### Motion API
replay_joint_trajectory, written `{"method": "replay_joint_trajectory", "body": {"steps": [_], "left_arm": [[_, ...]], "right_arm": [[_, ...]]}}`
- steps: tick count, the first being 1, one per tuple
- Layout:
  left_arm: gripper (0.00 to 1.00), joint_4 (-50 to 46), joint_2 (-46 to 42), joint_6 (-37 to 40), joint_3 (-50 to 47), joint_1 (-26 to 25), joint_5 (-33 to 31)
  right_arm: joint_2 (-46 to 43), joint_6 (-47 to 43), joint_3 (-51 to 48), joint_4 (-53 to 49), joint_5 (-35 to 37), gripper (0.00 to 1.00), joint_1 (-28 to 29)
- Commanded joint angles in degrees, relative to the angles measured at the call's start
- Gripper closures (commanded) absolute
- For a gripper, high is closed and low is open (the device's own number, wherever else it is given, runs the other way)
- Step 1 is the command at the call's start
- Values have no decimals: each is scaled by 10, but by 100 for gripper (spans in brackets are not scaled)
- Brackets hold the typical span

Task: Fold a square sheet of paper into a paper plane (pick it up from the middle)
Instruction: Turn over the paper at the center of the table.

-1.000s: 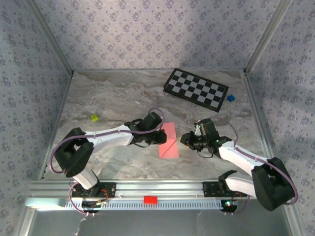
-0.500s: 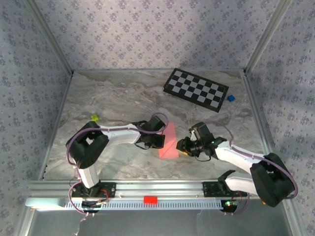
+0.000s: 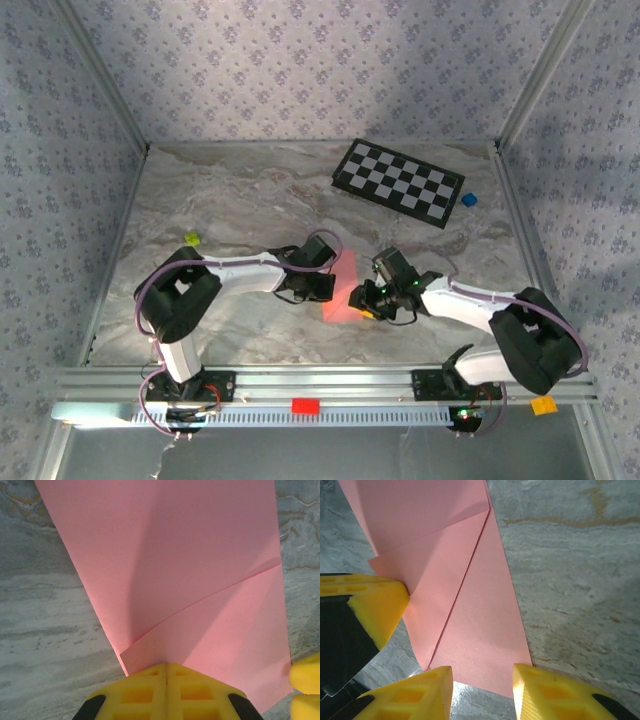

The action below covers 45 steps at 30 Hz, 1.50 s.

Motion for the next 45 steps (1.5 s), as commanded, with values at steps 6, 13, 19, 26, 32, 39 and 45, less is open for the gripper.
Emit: {"method": "replay_joint_trajectory", "body": {"steps": [6, 13, 19, 26, 32, 39, 45], "left_arm": [[96, -5, 1, 1, -10, 0, -1], [96, -6, 1, 1, -13, 0, -2], [96, -4, -1, -2, -17, 0, -2], [97, 4, -9, -7, -25, 1, -5], [97, 6, -9, -7, -26, 3, -4], [97, 8, -9, -8, -27, 4, -3], [97, 9, -11, -10, -27, 4, -4]], "right_arm": [[45, 15, 29, 2, 14, 61, 3], [49, 24, 14, 82, -19, 60, -4], [64, 0, 23, 133, -62, 59, -26], [86, -19, 38, 127, -86, 58, -60], [93, -20, 37, 125, -86, 57, -72], [108, -17, 37, 144, -102, 58, -83], [129, -5, 30, 170, -111, 59, -92]]}}
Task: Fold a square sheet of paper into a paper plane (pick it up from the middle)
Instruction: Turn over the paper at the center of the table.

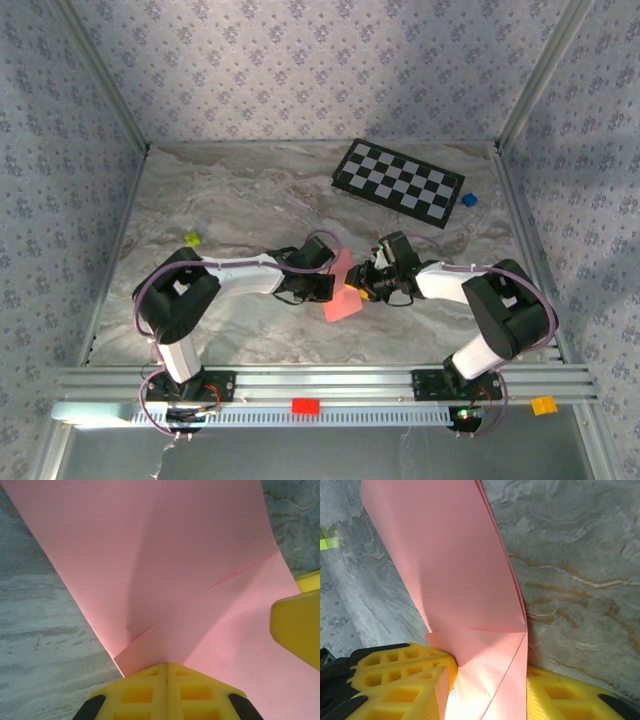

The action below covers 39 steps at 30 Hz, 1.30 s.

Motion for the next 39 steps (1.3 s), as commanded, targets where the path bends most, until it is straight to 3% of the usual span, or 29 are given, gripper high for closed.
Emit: {"method": "replay_joint_trajectory", "body": {"steps": [1, 9, 18, 27, 33, 39], "left_arm": [[97, -12, -6, -5, -14, 4, -4], [97, -10, -9, -6, -17, 7, -4], [96, 0, -12, -14, -22, 7, -2], [95, 7, -25, -24, -30, 11, 0], [87, 21, -73, -34, -37, 14, 8], [78, 16, -161, -42, -52, 17, -12]], "right_arm": [[17, 0, 0, 24, -10, 60, -5], [17, -5, -18, 68, -21, 70, -18], [34, 0, -29, 119, -34, 74, -25], [36, -8, -33, 125, -42, 88, -27], [-2, -32, -33, 102, -41, 93, -28], [-91, -96, -6, -10, -8, 95, -24]]}}
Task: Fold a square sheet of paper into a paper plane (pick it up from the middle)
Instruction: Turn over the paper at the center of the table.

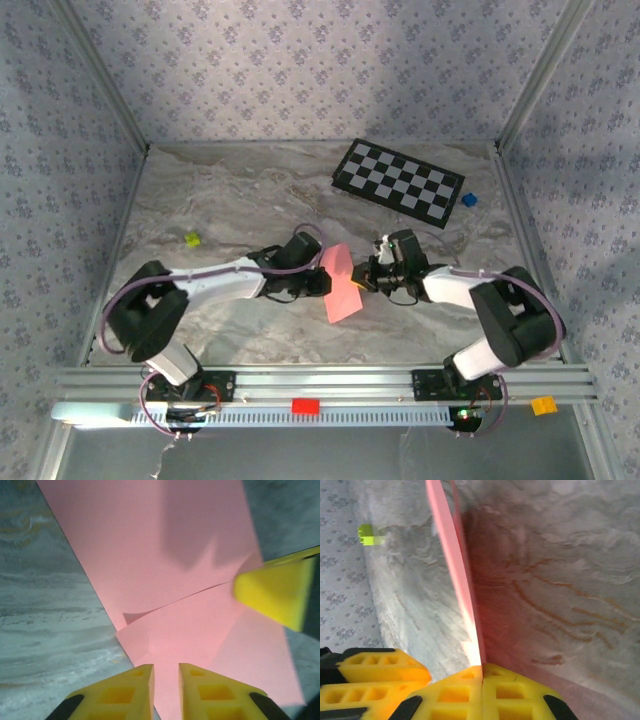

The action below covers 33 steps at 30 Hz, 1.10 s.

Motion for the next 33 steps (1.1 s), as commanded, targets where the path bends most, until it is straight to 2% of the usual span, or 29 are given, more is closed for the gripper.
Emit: {"method": "replay_joint_trajectory", "body": {"steps": [1, 3, 6, 8, 10, 13, 17, 19, 24, 28, 30, 33], "left_arm": [[76, -9, -56, -8, -14, 5, -20], [74, -18, -91, -15, -29, 5, -42], [71, -30, -148, -26, -60, 10, -73], [69, -38, -185, -36, -83, 16, -91], [68, -44, -224, -49, -109, 22, -103], [66, -55, -282, -64, -140, 29, -118], [65, -99, -345, -80, -160, 45, -142], [65, -137, -368, -85, -161, 53, -161], [65, -230, -434, -94, -158, 77, -214], [65, -307, -481, -108, -146, 76, -277], [65, -318, -502, -112, -149, 77, -287], [64, -320, -526, -112, -155, 78, -285]], "right_arm": [[-53, -61, 25, -91, 25, 95, 1], [-83, -97, 48, -163, 62, 96, 7], [-126, -147, 103, -297, 153, 96, 26], [-146, -192, 145, -376, 227, 97, 44], [-147, -208, 199, -457, 335, 97, 75], [-107, -234, 278, -586, 481, 97, 112], [-9, -218, 375, -723, 680, 98, 167], [47, -199, 425, -768, 717, 100, 188], [193, -156, 506, -786, 724, 100, 259], [315, -122, 591, -772, 650, 99, 311], [362, -107, 633, -765, 612, 96, 332], [392, -103, 669, -704, 515, 91, 345]]}}
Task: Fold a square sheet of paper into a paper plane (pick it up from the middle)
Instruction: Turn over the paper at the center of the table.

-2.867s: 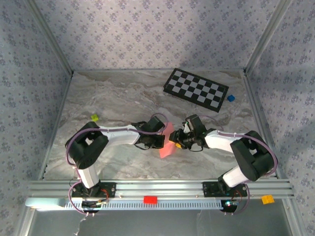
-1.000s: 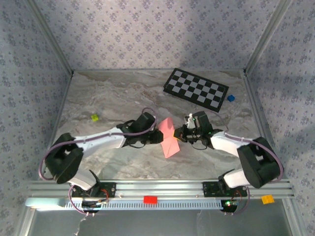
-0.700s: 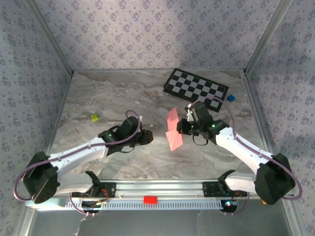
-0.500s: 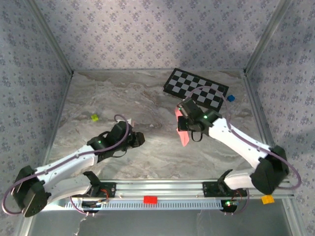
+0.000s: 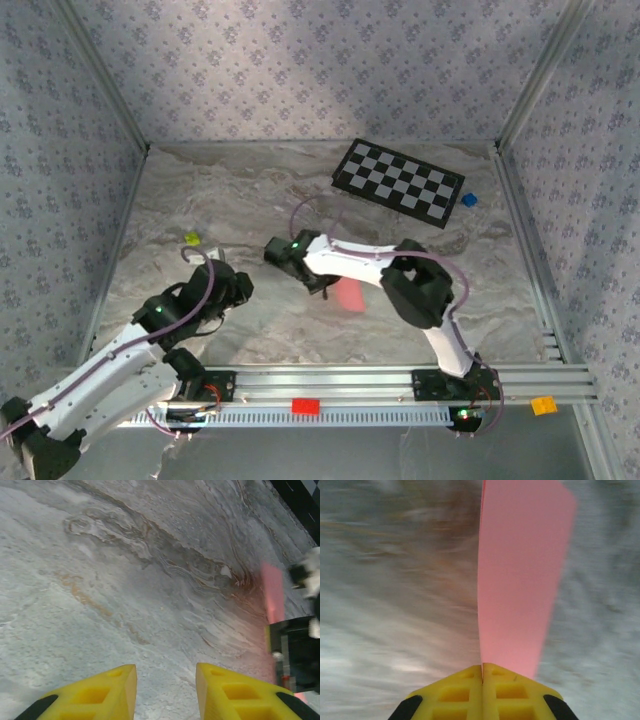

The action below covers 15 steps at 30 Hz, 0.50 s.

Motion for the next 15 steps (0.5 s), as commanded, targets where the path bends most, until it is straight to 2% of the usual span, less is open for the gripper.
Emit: {"method": "replay_joint_trajectory", "body": {"steps": [1, 3, 6, 9, 12, 15], "left_arm": [[64, -41, -20, -9, 2, 3, -27], [63, -42, -23, -6, 1, 4, -20], [60, -27, -19, 1, -3, 4, -2], [58, 26, 0, 20, -12, 6, 39], [57, 73, 53, 34, -10, 7, 91], [57, 126, 124, 45, -3, 8, 158]], "right_arm": [[6, 28, 31, 56, -125, 90, 7], [-17, 28, 11, 122, -194, 85, 2], [-84, 16, -62, 228, -279, 63, -22], [-180, 26, -178, 346, -361, 53, -61], [-268, 63, -324, 464, -433, 54, -114], [-324, 95, -438, 554, -494, 75, -172]]}}
